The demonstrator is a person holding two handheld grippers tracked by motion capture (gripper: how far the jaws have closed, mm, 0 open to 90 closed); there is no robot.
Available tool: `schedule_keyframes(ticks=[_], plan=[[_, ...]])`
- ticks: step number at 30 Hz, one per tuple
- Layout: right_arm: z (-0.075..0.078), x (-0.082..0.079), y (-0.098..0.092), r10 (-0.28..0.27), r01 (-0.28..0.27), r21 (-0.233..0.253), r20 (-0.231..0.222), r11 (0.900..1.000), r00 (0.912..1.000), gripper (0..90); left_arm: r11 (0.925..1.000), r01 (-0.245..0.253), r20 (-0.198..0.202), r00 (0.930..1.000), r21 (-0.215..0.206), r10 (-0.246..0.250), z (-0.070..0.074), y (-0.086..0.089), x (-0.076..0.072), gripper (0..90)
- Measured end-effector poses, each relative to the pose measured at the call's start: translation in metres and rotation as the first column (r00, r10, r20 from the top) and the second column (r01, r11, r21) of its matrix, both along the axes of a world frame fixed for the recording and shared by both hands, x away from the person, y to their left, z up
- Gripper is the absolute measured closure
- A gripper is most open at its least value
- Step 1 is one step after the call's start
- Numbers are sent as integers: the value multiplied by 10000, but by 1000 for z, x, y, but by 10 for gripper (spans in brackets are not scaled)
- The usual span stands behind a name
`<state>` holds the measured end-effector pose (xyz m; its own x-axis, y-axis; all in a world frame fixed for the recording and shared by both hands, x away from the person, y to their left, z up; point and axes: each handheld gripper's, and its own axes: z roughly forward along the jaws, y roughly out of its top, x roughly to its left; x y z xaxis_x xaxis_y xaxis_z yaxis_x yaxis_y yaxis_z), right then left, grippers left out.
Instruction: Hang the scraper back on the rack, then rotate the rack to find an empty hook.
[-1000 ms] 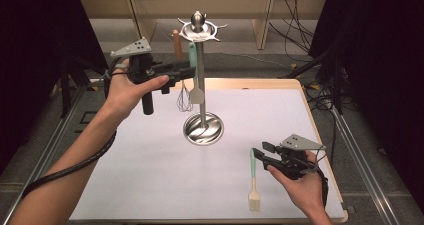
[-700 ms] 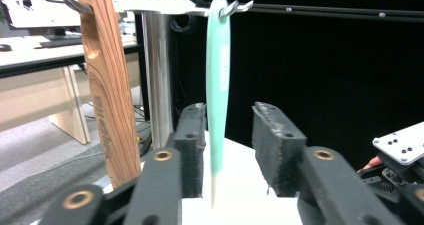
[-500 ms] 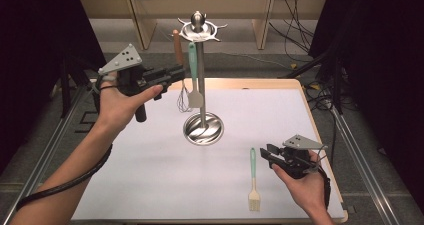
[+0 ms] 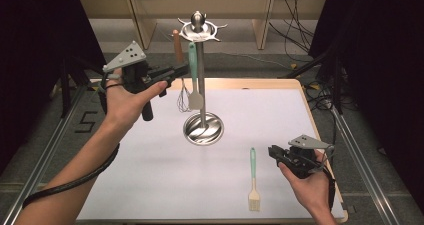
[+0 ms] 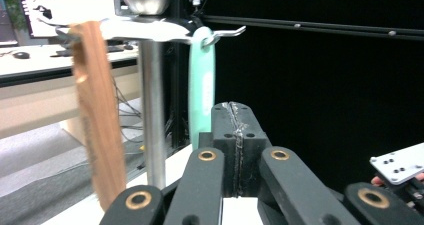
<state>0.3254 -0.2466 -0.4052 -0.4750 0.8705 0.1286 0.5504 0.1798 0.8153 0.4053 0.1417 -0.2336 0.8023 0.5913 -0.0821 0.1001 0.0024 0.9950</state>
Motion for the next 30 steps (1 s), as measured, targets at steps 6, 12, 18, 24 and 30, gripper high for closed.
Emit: schedule_keyframes(ticks=[6,12,18,24,30], plan=[[3,0,3,-88,87,-45,-255,10000,9996,803,9998,127,221,9997,-123,-125,7,-9,-3,891],[1,5,-1,178,-177,-194,11,9997,9998,803,9998,25,368,9993,-197,-18,13,-17,0,891],[-2,2,-3,-157,157,-17,-296,9999,9994,803,9996,-120,469,9988,-251,132,16,-25,6,890],[0,4,-3,-72,73,-384,9,9992,10000,798,9992,-332,606,9976,-221,345,21,-27,11,890],[2,0,1,-206,204,-78,-309,9998,9993,796,9986,-514,627,9967,-120,521,22,-25,15,891]])
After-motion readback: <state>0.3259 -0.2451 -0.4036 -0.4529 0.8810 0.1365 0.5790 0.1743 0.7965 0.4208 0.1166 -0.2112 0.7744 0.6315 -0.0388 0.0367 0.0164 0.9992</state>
